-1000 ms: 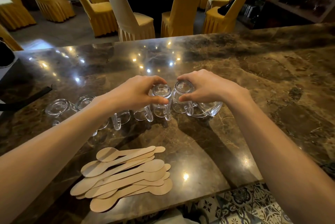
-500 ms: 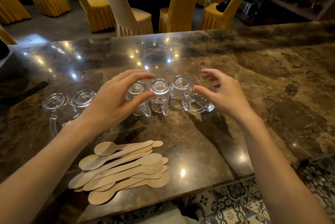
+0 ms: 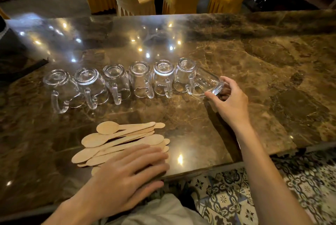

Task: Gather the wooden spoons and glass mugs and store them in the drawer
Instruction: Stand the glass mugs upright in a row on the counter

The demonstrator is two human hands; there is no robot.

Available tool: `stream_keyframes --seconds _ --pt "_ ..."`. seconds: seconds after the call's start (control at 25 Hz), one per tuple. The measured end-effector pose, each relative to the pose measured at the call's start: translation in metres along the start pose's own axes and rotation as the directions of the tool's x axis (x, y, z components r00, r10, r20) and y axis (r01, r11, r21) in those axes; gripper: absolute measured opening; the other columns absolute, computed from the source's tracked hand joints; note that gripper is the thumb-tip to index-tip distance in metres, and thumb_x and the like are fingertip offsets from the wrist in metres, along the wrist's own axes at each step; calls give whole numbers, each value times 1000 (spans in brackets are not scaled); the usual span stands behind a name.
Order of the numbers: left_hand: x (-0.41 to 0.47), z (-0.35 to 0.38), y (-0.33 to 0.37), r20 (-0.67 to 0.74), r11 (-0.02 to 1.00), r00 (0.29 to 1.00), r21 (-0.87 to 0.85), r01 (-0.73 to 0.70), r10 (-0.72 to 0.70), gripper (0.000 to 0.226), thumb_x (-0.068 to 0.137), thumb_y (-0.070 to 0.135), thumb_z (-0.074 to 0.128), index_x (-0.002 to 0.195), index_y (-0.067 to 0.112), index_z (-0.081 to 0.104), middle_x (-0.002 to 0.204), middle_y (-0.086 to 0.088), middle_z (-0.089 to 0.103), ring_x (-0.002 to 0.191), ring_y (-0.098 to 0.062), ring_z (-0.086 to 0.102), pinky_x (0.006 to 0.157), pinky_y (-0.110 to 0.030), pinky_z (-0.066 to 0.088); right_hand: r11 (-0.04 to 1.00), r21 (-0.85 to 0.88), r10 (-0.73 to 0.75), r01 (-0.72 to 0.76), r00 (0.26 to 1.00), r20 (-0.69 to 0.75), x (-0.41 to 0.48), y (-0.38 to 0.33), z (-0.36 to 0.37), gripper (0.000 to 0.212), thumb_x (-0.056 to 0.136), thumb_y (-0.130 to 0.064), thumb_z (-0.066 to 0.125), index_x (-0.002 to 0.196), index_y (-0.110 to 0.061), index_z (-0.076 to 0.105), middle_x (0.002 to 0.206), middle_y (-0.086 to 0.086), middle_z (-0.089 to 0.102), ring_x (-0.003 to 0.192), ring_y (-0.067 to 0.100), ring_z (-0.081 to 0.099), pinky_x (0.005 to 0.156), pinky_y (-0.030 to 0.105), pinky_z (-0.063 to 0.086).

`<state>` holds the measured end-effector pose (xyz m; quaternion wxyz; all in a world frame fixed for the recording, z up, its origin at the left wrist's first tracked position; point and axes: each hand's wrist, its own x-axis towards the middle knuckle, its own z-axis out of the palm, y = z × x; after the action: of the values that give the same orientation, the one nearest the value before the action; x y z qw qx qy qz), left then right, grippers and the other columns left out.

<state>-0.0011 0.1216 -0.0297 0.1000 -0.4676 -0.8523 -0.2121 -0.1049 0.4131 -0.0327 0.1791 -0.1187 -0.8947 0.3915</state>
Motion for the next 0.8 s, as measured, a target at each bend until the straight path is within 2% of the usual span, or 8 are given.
stream_keyframes --seconds 0.12,0.24,0.4,0.6,0.8 --pt "-6 15 3 84 993 992 62 -104 99 28 93 37 53 115 26 68 125 8 62 121 -8 53 105 -28 41 1000 -27 -2 1 1000 -24 0 -1 5 70 74 -39 76 134 -19 47 130 5 58 113 19 54 97 34 43" --pt "-14 22 0 96 987 992 126 -97 85 29 96 32 49 120 26 65 127 8 61 124 -8 50 107 -30 38 999 -41 -20 19 1000 -17 0 -2 10 65 75 -38 76 132 -18 49 129 4 59 116 21 54 100 36 42" --pt "-19 27 0 111 989 991 114 -90 78 31 95 31 53 124 27 61 131 8 58 129 -9 46 107 -31 38 999 -39 1 0 1000 11 -3 1 11 64 77 -38 74 133 -18 49 130 5 58 118 21 54 100 42 44" --pt "-22 26 1 121 993 991 95 -68 57 32 95 32 52 125 27 59 131 8 57 131 -9 43 108 -31 36 1000 -24 10 -10 1000 -20 3 -6 -3 60 78 -33 75 130 -16 52 128 3 60 116 20 55 100 30 42" --pt "-24 26 1 101 994 993 89 -69 59 30 95 31 51 123 27 61 129 8 59 129 -10 46 106 -31 39 983 -168 -71 77 997 40 16 -23 -42 63 77 -30 76 133 -18 48 130 6 58 117 21 54 99 43 46"
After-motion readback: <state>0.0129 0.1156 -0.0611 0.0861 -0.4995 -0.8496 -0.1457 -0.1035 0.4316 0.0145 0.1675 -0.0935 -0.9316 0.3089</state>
